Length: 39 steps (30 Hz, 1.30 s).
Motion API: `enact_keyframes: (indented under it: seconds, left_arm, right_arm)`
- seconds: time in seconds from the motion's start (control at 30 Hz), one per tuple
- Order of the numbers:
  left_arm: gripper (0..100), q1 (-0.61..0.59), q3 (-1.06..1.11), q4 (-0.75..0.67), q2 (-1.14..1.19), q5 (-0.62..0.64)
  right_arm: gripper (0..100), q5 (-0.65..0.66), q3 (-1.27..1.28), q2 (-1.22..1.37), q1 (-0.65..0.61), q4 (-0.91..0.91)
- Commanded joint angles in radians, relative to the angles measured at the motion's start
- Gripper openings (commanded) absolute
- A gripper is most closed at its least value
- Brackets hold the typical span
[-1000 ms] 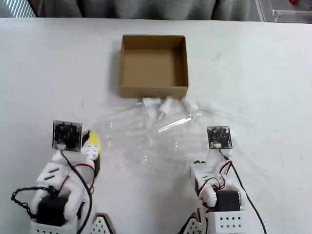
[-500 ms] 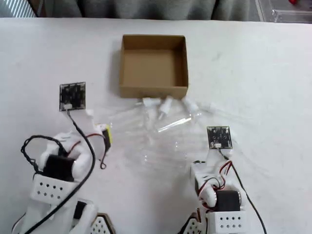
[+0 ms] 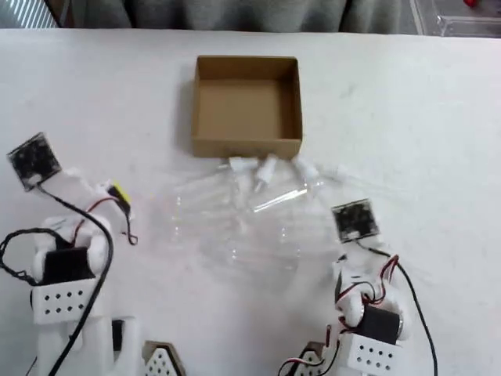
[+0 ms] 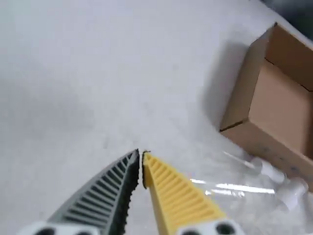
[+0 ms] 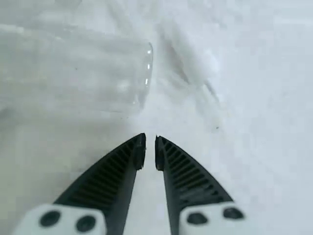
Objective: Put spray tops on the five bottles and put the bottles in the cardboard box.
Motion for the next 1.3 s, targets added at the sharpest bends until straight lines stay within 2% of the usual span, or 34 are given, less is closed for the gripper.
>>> enact_keyframes:
  seconds: [0.0, 0.07, 0.3, 0.53, 0.63, 0.73, 0.8, 0.9, 1.07, 1.27]
  left_arm:
    - [2, -0.048, -0.011, -0.038, 0.007, 0.014]
    - [2, -0.054, -0.009, -0.038, 0.008, 0.014]
    - [2, -0.053, 0.015, -0.064, 0.041, 0.002]
    - [2, -0.059, -0.094, -0.086, 0.291, -0.163]
    - [2, -0.096, -0.117, -0.126, 0.38, -0.282]
    - [2, -0.128, -0.094, -0.269, 0.456, -0.488]
    - [2, -0.128, -0.086, -0.321, 0.492, -0.566]
    - [2, -0.114, -0.086, -0.322, 0.49, -0.512]
    - [2, -0.117, -0.08, -0.325, 0.472, -0.45]
    - [2, -0.081, -0.078, -0.331, 0.481, -0.451]
  right_arm:
    - [1.7, -0.04, -0.068, -0.008, 0.039, -0.113]
    - [1.7, -0.144, -0.115, -0.008, 0.041, -0.145]
    - [1.7, -0.215, -0.287, 0.027, -0.097, -0.145]
    - [1.8, -0.224, -0.537, 0.455, -0.223, -0.162]
    - [1.8, -0.226, -0.692, 0.648, -0.255, -0.15]
    - [1.8, -0.226, -0.825, 0.829, -0.269, -0.151]
    - [1.8, -0.265, -0.924, 0.949, -0.269, -0.151]
    - [3.2, -0.365, -1.074, 1.127, -0.269, -0.145]
    - [16.9, -0.456, -1.316, 1.428, -0.291, -0.147]
    - [13.2, -0.5, -1.602, 1.762, -0.34, -0.153]
